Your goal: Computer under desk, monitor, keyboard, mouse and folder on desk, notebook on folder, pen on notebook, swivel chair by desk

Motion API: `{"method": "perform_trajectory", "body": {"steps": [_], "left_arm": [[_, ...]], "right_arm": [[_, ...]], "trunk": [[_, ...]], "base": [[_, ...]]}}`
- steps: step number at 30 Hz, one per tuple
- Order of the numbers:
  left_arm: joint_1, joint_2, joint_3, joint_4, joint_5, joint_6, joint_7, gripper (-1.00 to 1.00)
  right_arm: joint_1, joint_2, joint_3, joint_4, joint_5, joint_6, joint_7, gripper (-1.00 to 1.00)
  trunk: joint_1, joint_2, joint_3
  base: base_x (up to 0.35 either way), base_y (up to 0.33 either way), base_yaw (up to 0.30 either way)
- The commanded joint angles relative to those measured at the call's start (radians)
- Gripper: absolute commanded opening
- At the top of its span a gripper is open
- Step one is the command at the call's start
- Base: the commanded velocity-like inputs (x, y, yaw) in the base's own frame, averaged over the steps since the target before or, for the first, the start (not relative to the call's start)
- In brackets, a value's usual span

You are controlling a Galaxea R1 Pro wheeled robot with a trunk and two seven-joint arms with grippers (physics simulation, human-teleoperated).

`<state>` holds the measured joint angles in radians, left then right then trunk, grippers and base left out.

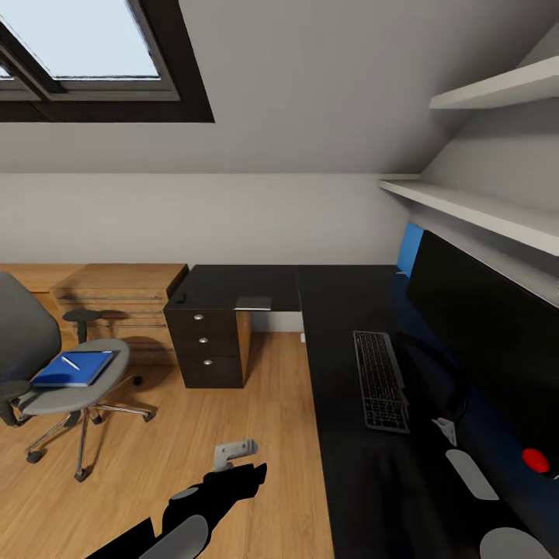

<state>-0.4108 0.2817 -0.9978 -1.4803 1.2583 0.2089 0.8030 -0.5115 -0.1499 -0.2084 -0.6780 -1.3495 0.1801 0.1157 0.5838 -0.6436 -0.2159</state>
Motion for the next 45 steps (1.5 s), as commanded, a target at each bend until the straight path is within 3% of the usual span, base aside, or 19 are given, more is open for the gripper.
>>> {"method": "perform_trajectory", "body": {"steps": [1,6,12,22,33,35,38,39,45], "left_arm": [[-0.001,0.001,-0.001,-0.001,0.003,0.003,0.006,1.0],[-0.002,0.001,0.0,-0.001,0.003,0.003,0.004,1.0],[-0.001,0.001,0.002,-0.002,0.003,0.003,0.003,1.0],[-0.002,0.001,0.012,0.034,0.006,0.004,-0.001,1.0],[-0.002,0.0,0.013,0.055,0.004,0.004,-0.001,1.0],[-0.002,-0.001,0.013,0.056,0.005,0.006,-0.001,1.0],[-0.002,0.0,0.013,0.057,0.006,0.005,0.0,1.0],[-0.002,-0.001,0.009,0.055,0.001,0.001,0.004,1.0],[-0.002,0.0,0.012,0.055,0.002,0.001,0.004,1.0]], "right_arm": [[-0.001,0.001,-0.004,0.002,-0.007,0.007,-0.01,1.0],[-0.001,0.005,-0.004,0.02,-0.009,0.006,-0.068,1.0],[0.0,0.016,-0.001,0.027,-0.008,0.0,-0.088,1.0],[0.002,0.06,0.001,0.022,-0.003,-0.004,-0.008,1.0],[0.003,0.112,0.006,0.005,0.004,-0.005,0.01,1.0],[0.004,0.139,0.008,0.005,0.014,-0.008,0.01,1.0],[0.004,0.15,0.009,0.005,0.038,-0.009,0.01,1.0],[0.004,0.178,0.026,0.005,0.095,-0.012,0.01,1.0],[0.004,0.195,0.03,0.005,0.135,-0.092,0.007,1.0]], "trunk": [[0.0,-0.001,-0.002],[0.0,-0.001,-0.002],[0.0,-0.001,-0.002],[0.0,-0.001,-0.002],[0.0,-0.001,-0.002],[0.0,-0.001,-0.002],[0.0,-0.001,-0.002],[-0.004,0.006,0.002],[-0.027,0.048,0.02]], "base": [[-0.001,-0.001,0.0],[0.0,0.0,0.0],[-0.037,0.036,0.0],[-0.206,0.226,0.0],[-0.202,0.275,0.0],[-0.052,0.287,0.0],[-0.023,0.181,0.0],[0.0,0.004,0.186],[0.0,0.001,0.244]]}}
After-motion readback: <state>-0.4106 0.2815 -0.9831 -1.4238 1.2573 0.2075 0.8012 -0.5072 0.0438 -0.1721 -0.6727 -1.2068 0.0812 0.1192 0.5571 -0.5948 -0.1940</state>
